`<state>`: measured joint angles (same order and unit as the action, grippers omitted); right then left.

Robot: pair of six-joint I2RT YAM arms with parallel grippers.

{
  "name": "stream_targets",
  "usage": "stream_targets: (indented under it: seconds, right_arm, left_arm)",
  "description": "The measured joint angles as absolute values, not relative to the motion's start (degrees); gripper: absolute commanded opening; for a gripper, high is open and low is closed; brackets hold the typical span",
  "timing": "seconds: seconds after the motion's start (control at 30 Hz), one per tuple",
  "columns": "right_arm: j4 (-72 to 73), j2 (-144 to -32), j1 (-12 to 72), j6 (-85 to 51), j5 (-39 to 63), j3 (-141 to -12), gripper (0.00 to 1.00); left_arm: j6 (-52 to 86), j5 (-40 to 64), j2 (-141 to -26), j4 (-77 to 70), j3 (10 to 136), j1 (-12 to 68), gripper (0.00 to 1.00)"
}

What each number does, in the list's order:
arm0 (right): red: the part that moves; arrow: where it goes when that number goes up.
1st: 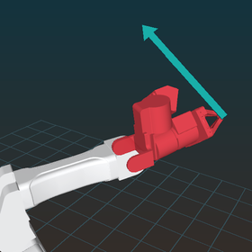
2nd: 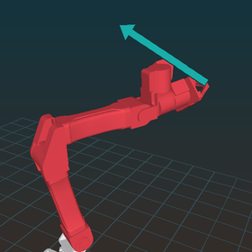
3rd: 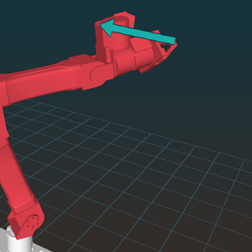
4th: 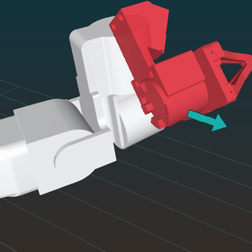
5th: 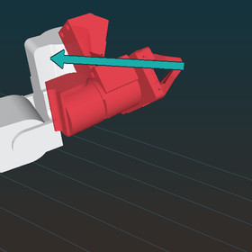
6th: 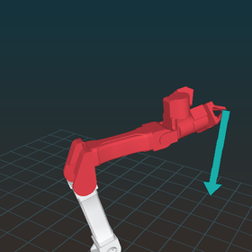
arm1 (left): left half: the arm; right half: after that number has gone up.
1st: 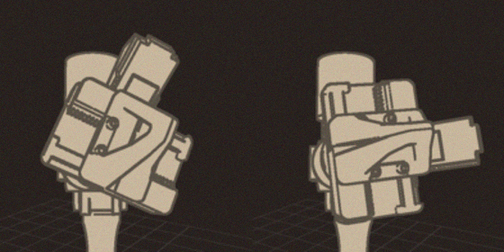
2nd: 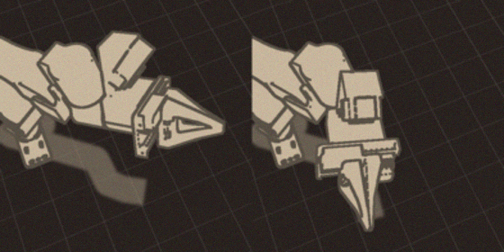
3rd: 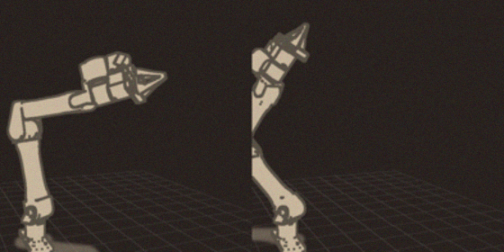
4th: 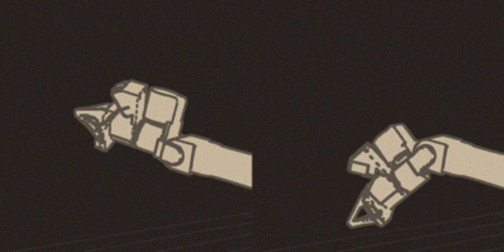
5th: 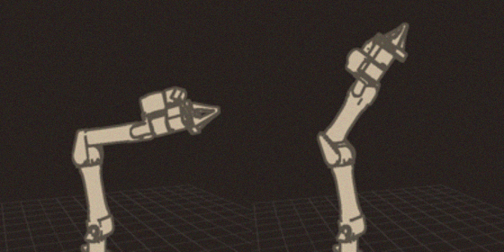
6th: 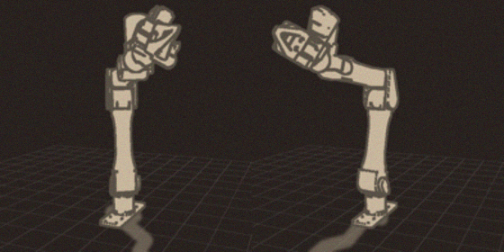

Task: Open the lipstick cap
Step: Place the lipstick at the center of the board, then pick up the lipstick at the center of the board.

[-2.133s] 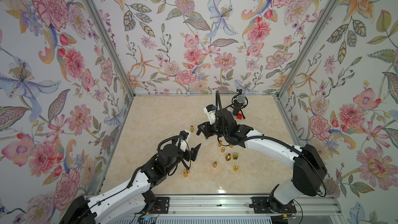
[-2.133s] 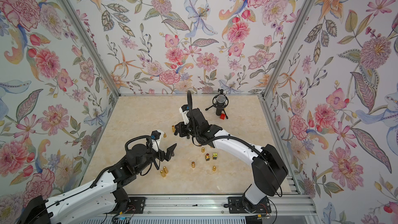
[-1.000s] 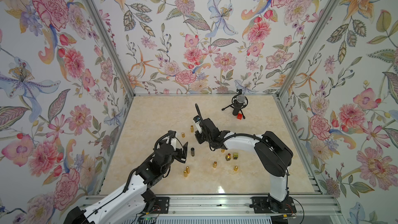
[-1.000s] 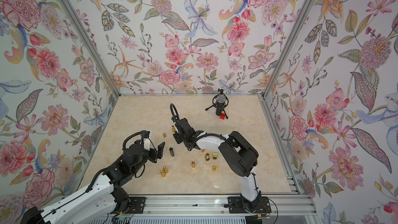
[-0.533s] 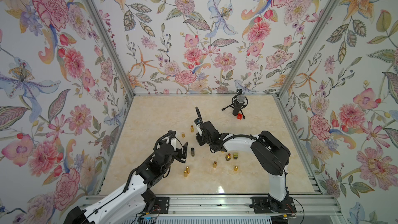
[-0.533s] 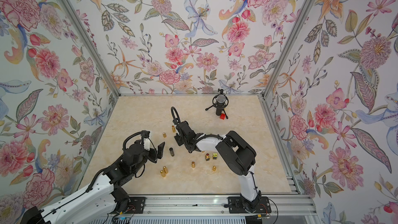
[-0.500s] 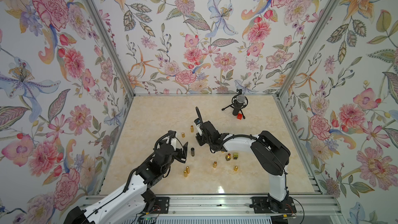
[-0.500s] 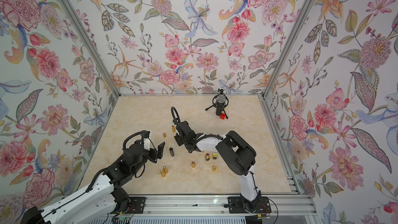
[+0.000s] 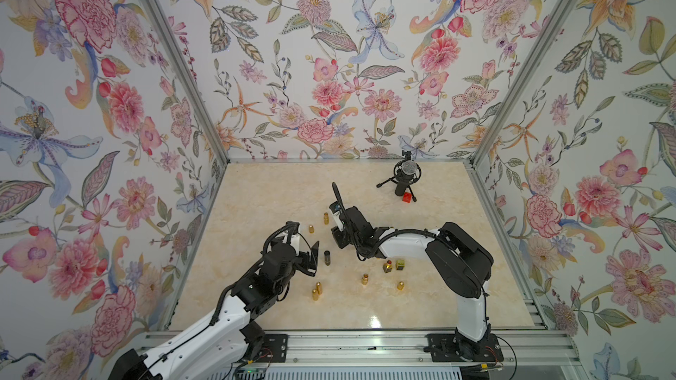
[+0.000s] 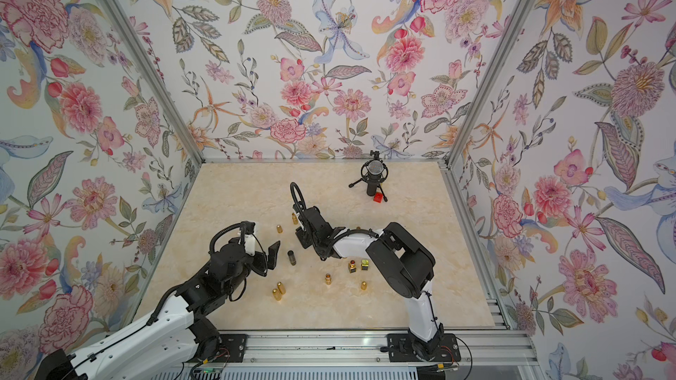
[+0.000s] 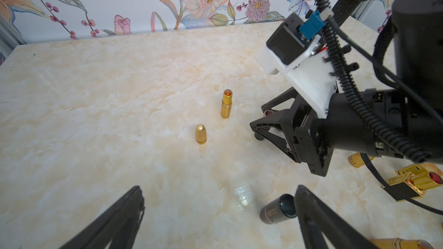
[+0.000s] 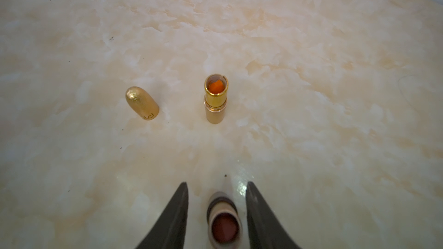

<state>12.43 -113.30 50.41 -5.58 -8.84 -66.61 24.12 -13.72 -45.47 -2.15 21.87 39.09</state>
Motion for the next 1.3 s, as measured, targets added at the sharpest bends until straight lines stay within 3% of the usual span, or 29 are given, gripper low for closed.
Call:
stream_targets:
  seconds: [0.53,0.87,1.3]
  right_arm:
    - [4.0,-94.1,57.1,-11.4,-5.6,-61.4,0.5]
    - [1.5,-99.0,60.9,-14.3,-3.9,-61.0,0.5]
    - [0.2,-104.0,60.8,-13.7,-4.8,-64.0,0.36]
  left_arm:
    - [25.6,-14.3,-42.0,3.9,23.7,38.9,0.99]
    - [26.8,-15.9,-38.9,6.5,24.1,38.7,0.99]
    - [27.1,-15.9,-39.2,6.9,24.1,38.6,0.99]
